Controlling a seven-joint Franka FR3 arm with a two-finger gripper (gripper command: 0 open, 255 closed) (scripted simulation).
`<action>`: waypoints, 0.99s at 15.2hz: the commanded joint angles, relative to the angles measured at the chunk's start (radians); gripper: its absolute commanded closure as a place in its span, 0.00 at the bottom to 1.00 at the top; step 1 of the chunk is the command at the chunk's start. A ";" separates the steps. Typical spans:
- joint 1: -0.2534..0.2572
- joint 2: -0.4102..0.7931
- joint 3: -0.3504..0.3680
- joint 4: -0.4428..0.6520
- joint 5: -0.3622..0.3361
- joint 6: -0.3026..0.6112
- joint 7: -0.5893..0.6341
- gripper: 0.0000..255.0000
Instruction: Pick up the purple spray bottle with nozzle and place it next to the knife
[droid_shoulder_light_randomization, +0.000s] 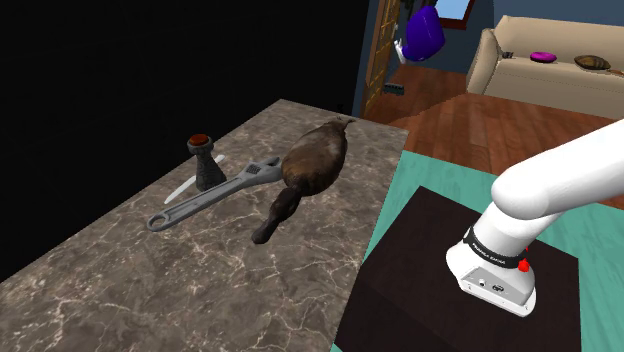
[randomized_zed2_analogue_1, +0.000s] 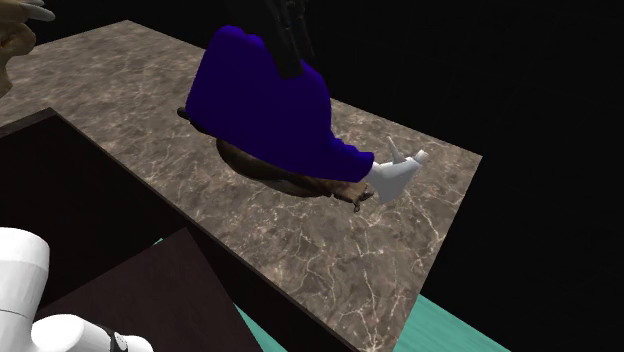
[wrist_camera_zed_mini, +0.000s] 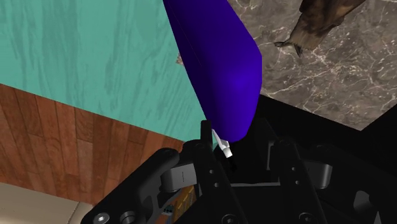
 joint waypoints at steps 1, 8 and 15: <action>0.004 0.022 0.028 0.001 0.003 0.013 0.036 1.00; 0.023 0.144 0.154 0.015 -0.003 0.082 0.202 1.00; 0.043 0.322 0.282 0.090 -0.060 0.128 0.379 1.00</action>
